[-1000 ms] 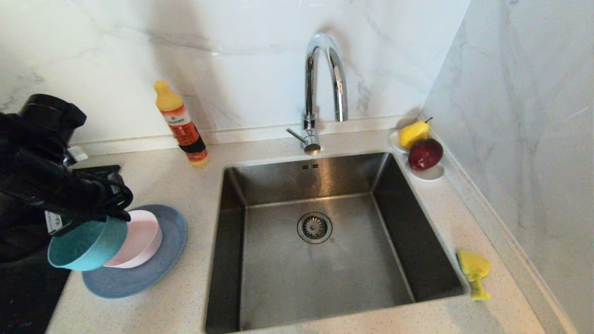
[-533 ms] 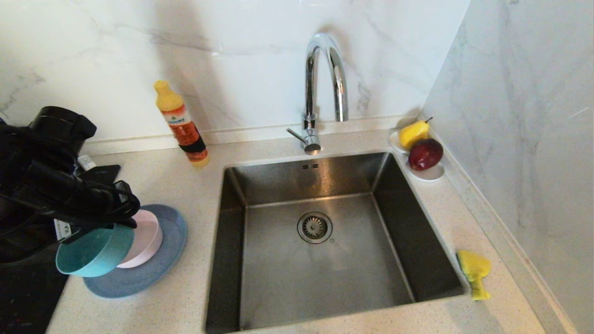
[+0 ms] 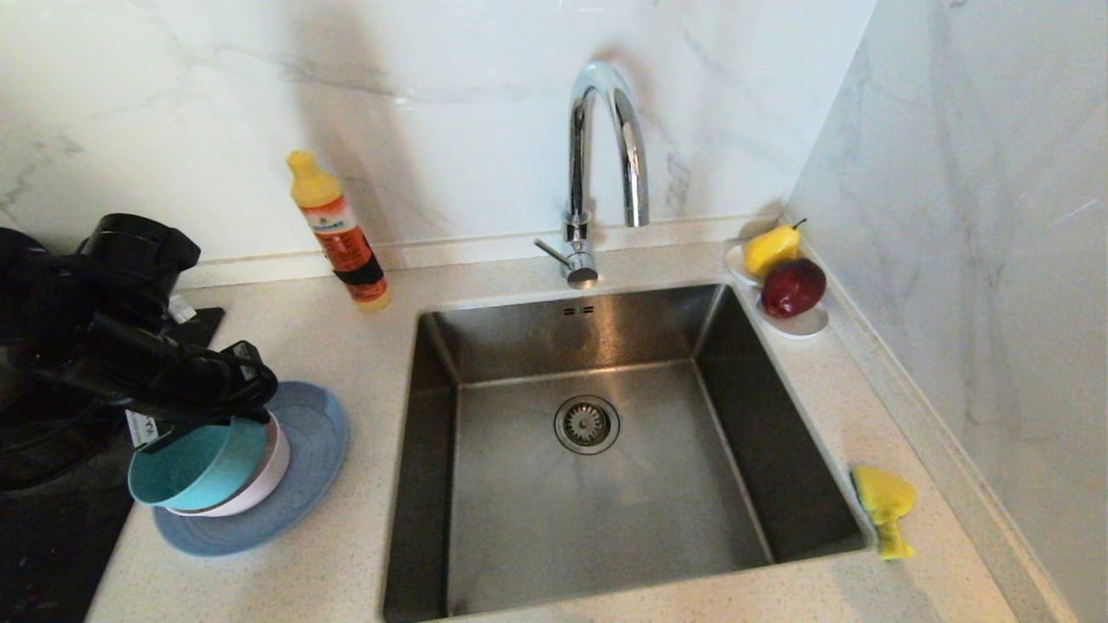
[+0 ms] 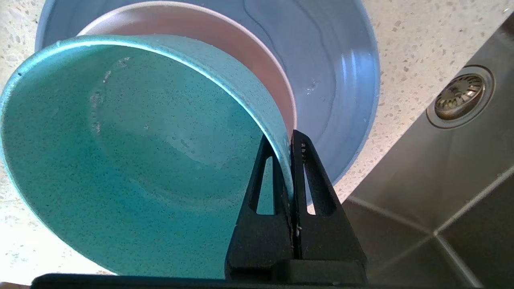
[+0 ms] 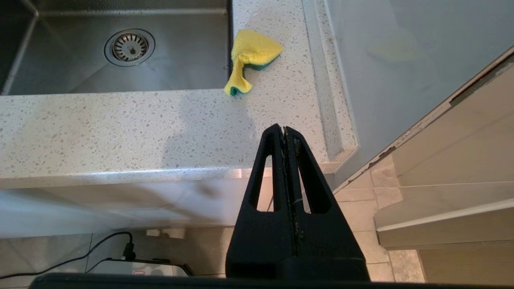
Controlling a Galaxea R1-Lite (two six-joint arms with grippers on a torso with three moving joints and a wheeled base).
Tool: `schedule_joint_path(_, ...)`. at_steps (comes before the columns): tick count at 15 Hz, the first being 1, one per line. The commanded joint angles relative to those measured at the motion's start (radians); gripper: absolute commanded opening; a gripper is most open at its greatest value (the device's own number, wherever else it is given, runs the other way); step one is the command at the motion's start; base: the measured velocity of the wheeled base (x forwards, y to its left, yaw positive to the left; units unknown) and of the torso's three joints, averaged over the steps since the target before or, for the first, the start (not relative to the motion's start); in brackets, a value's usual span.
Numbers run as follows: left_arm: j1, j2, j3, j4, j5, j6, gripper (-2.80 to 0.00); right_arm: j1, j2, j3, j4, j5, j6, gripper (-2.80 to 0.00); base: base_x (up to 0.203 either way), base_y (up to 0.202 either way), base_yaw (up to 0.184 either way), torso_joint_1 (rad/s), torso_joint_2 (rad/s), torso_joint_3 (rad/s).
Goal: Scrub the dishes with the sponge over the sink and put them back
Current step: Place the bowl on the bowl
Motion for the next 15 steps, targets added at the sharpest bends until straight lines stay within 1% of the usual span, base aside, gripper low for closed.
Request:
schedule_joint_path(1, 0.001, 0.017, -0.002, 0.001, 0.001, -0.003, -2.80, 0.000, 0.001, 0.000, 0.001, 0.000, 0.000, -2.80, 0.000, 0.000, 0.000, 0.000, 0.00, 0.000)
schedule_joint_path(5, 0.002, 0.027, -0.031, -0.005, 0.003, -0.003, -2.80, 0.000, 0.001, 0.000, 0.001, 0.000, 0.000, -2.80, 0.000, 0.000, 0.000, 0.000, 0.00, 0.000)
schedule_joint_path(8, 0.004, 0.030, -0.026, -0.043, 0.028, -0.003, -2.80, 0.000, 0.001, 0.000, 0.001, 0.000, 0.000, -2.80, 0.000, 0.000, 0.000, 0.000, 0.00, 0.000)
schedule_joint_path(11, 0.005, 0.029, -0.018, -0.043, 0.034, -0.001, -2.80, 0.000, 0.001, 0.000, 0.001, 0.000, 0.000, -2.80, 0.000, 0.000, 0.000, 0.000, 0.00, 0.000)
schedule_joint_path(12, 0.005, 0.031, -0.016, -0.043, 0.035, -0.001, 0.00, 0.000, 0.001, 0.000, 0.001, 0.000, 0.000, -2.80, 0.000, 0.000, 0.000, 0.000, 0.00, 0.000)
schedule_joint_path(15, 0.005, 0.034, -0.019, -0.043, 0.033, -0.001, 0.00, 0.000, 0.001, 0.000, 0.001, 0.000, 0.000, -2.80, 0.000, 0.000, 0.000, 0.000, 0.00, 0.000)
